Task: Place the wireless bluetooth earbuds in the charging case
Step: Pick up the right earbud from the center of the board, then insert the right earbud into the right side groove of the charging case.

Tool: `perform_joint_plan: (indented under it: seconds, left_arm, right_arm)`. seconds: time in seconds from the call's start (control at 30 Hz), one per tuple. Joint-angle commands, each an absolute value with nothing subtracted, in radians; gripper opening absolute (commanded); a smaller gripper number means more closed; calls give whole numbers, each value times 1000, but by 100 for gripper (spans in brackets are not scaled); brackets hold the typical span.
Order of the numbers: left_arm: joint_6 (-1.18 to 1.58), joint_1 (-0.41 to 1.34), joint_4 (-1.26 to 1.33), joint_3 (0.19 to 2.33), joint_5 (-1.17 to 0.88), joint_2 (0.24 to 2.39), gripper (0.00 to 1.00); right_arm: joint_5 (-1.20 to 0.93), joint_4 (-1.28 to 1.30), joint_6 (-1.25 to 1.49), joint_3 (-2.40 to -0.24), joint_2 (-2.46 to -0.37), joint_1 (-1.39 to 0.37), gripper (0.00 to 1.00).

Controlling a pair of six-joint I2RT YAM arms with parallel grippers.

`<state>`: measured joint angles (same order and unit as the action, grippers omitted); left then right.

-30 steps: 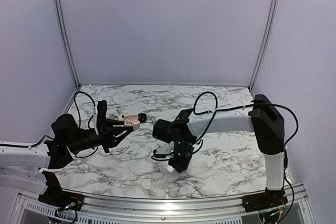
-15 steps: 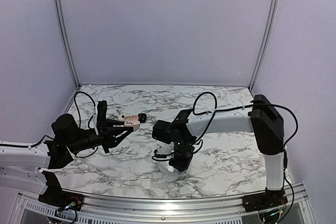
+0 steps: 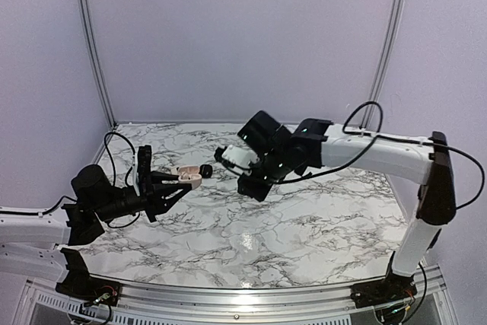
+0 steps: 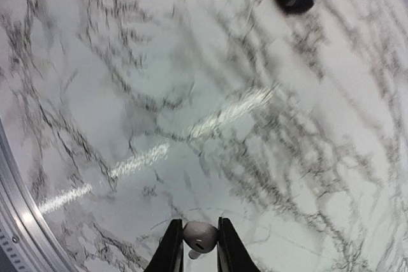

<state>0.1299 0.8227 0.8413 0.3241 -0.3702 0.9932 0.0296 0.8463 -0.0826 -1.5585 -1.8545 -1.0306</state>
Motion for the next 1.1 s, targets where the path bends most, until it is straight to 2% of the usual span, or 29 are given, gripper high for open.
perform_joint_plan:
  seconds: [0.0, 0.23, 0.53, 1.07]
  left_arm:
    - [99, 819, 929, 313, -447, 954, 0]
    - [78, 820, 1000, 303, -568, 923, 0]
    - [79, 833, 1000, 333, -615, 932, 0]
    - [88, 844, 1000, 342, -606, 928, 0]
  right_arm:
    - [39, 516, -126, -1530, -1629, -1016, 9]
    - [-167, 203, -236, -1389, -1415, -1055, 9]
    - [-307, -45, -274, -1292, -1367, -1164, 8]
    - [-344, -126, -279, -1291, -1459, -1224, 8]
